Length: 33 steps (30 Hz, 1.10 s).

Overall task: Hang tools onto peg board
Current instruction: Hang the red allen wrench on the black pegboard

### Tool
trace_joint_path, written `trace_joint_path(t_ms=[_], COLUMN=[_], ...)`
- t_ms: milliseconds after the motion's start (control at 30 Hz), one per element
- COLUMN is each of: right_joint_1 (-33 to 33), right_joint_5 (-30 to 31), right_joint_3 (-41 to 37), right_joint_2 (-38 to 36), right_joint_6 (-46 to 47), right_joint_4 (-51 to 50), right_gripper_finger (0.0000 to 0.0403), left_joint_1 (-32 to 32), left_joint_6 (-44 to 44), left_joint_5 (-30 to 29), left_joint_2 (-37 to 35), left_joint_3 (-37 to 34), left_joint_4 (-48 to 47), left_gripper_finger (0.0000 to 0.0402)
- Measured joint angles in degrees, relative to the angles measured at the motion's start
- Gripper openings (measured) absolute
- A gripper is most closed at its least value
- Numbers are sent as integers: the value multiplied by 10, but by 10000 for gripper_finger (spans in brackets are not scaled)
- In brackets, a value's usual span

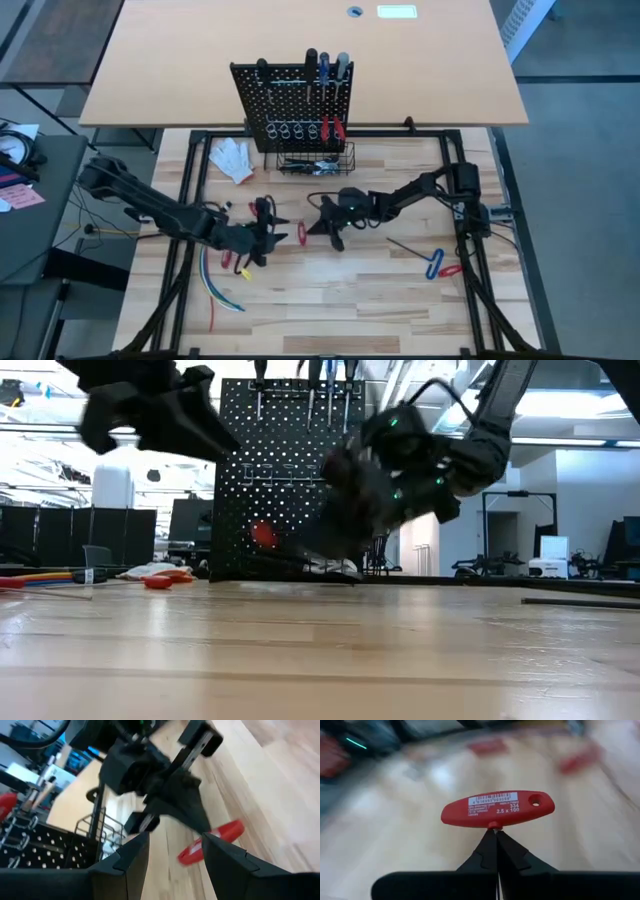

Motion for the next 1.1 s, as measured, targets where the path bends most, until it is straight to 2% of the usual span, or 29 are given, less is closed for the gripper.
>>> trace_joint_path(t_ms=[100,233,433,633,800,967,1100], right_joint_1=[-3,-9,-22,-4,14,30,37], right_joint_5=[-30,-79,-117,-151,-204,-224,-231], right_joint_3=[-18,-50,-89,-76,-51,-33,-23], right_joint_2=[0,0,-1,-2,-2,-2,-2], right_joint_6=[26,77,140,139,139,138,137], right_joint_4=[79,211,366,378,379,379,379], right_gripper_finger=[1,0,0,0,0,0,0], left_joint_1=[0,0,0,9,14,14,14], left_joint_6=[15,28,-9,1,2,6,8], left_joint_5=[1,37,71,71,77,190,212], left_joint_2=[18,20,16,47,69,69,69], left_joint_3=[0,0,21,29,29,29,29], left_joint_4=[52,79,79,165,240,249,270], left_gripper_finger=[179,182,183,183,183,183,183])
